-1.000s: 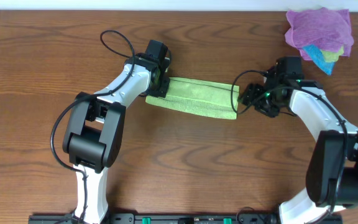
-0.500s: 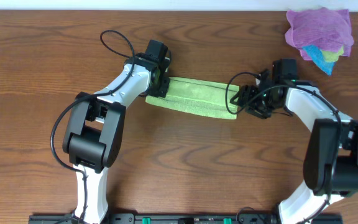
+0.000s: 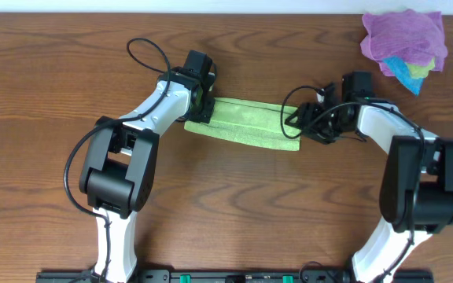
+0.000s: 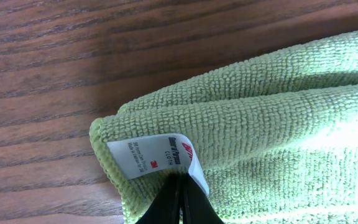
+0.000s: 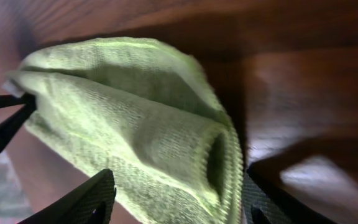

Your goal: Fold the cloth

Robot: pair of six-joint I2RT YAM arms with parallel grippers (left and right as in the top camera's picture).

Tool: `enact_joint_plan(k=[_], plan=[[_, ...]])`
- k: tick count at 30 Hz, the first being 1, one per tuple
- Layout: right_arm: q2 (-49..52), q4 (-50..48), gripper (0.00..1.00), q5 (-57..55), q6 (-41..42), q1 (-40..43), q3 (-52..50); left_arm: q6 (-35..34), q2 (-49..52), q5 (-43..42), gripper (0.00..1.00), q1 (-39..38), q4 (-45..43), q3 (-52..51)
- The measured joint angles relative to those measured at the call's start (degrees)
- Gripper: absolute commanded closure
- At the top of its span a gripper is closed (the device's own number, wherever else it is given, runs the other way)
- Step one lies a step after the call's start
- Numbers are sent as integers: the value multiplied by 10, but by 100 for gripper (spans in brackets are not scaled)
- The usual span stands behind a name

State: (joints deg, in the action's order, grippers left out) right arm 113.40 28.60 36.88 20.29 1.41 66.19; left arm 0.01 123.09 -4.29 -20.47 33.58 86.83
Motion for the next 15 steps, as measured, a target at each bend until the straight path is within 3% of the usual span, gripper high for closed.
enact_joint_plan(k=[4, 7, 10, 15], plan=[[10, -9, 49, 21, -3, -1, 2, 0, 0, 0, 94, 0, 0, 0], [18, -16, 78, 20, -6, -2, 2, 0, 0, 0, 94, 0, 0, 0], [26, -17, 99, 8, -7, -5, -1, 0, 0, 0, 94, 0, 0, 0], [28, -19, 98, 6, -4, -7, -2, 0, 0, 0, 94, 0, 0, 0]])
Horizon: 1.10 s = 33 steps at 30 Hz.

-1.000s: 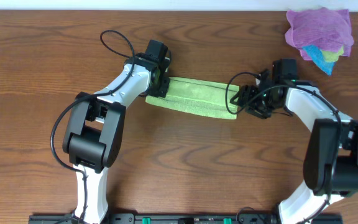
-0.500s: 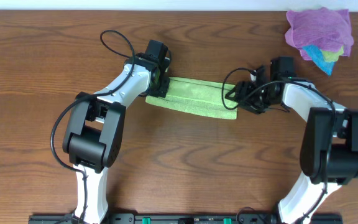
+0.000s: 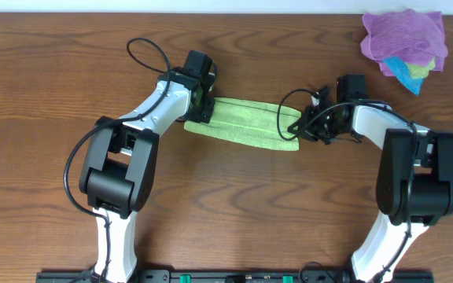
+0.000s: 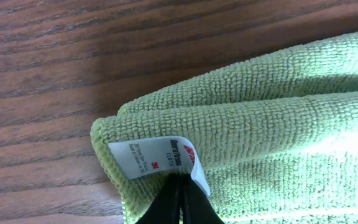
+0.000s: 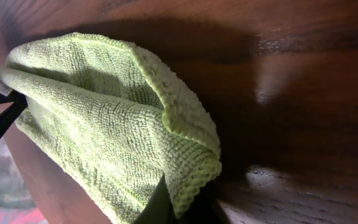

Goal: Fold the cloth
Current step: 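Grasp the strip's right end with the right gripper and fold it leftward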

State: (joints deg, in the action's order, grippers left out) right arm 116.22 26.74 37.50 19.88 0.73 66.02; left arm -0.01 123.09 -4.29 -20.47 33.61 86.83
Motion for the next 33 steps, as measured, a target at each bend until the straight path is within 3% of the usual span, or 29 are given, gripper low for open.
enact_joint_plan(k=[15, 33], plan=[[-47, 81, 98, -63, -7, -30, 63, -38, 0, 0, 94, 0, 5, 1], [-89, -19, 98, -101, 59, -213, 79, -92, 0, -24, 94, 1, 9, 1]])
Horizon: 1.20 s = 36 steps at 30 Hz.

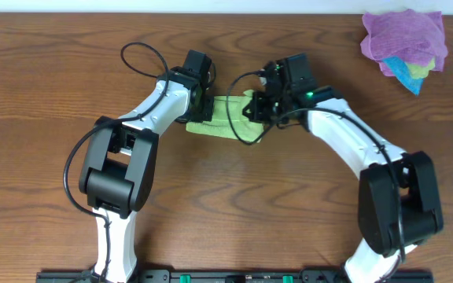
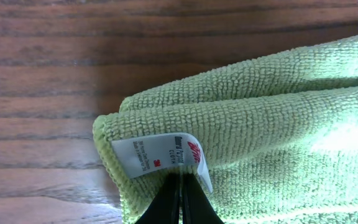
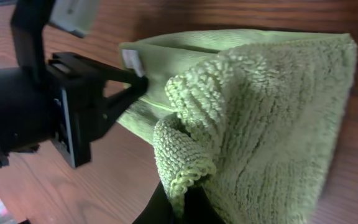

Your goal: Fold the cloth

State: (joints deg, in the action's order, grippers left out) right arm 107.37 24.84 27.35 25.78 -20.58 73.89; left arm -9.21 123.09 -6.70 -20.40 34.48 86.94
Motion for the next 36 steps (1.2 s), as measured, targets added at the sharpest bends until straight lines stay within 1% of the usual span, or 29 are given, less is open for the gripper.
enact_joint_plan(k=[9, 20, 23, 32, 36], plan=[[0, -16, 98, -41, 28, -22, 0, -13, 0, -37, 94, 0, 1, 0], [0, -16, 99, -58, 34, -22, 0, -13, -10, -38, 94, 5, 5, 0], [0, -16, 99, -60, 36, -22, 0, -13, -34, -36, 94, 15, 5, 0], [0, -49, 98, -63, 42, -23, 0, -13, -170, -24, 94, 71, 9, 0], [0, -71, 99, -64, 43, -32, 0, -13, -188, -18, 94, 103, 24, 0]])
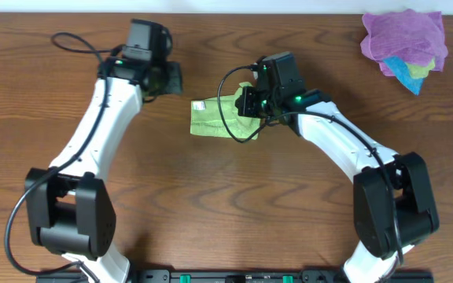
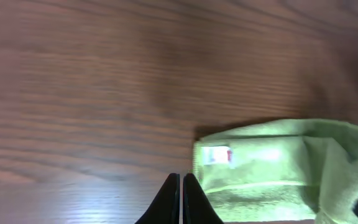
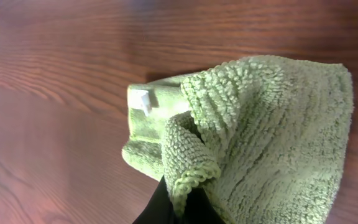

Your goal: Fold the cloth

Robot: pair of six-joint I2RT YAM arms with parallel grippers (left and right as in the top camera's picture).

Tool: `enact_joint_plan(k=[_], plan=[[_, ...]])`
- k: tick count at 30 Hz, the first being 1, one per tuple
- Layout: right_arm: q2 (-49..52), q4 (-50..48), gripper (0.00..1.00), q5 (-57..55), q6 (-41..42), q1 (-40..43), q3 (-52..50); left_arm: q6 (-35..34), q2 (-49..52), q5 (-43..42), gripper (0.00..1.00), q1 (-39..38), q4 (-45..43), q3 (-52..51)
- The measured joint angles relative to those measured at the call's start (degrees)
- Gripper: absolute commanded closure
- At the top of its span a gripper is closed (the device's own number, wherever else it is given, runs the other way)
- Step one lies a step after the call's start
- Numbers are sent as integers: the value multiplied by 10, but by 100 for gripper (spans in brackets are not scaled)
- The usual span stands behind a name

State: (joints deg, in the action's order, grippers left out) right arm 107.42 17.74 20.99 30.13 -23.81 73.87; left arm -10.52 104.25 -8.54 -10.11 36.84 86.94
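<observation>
The green cloth (image 1: 213, 118) lies folded over on itself at the middle of the table, its white label (image 1: 199, 104) at the left end. My right gripper (image 1: 248, 108) is shut on the cloth's doubled-over edge (image 3: 185, 163), held over the lower layer (image 3: 272, 137); the label (image 3: 143, 99) shows beyond it. My left gripper (image 1: 173, 79) is up and to the left of the cloth, apart from it. In the left wrist view its fingers (image 2: 181, 186) are shut with nothing between them, and the cloth (image 2: 272, 162) lies ahead to the right.
A heap of purple, blue and yellow cloths (image 1: 405, 39) sits at the far right corner. Bare wooden table (image 1: 226, 204) surrounds the green cloth.
My left gripper let go of the label end and now sits up and left of the cloth, shut and empty. The right gripper still holds the folded-over edge, about where it was.
The cloth lay as a long strip, my left gripper shut on its label end and the right open around the other end. Then the right was shut on that end, then held it over by the left end. Now the left has released and withdrawn.
</observation>
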Motion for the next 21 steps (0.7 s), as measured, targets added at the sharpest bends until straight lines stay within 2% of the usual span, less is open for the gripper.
enact_joint_plan(k=[9, 21], plan=[[44, -47, 99, 7, 11, -36, 0, 0, 3, -18, 94, 75, 14, 0], [96, -125, 98, 15, 32, -56, 0, 3, 3, -31, 94, 81, 19, 0]])
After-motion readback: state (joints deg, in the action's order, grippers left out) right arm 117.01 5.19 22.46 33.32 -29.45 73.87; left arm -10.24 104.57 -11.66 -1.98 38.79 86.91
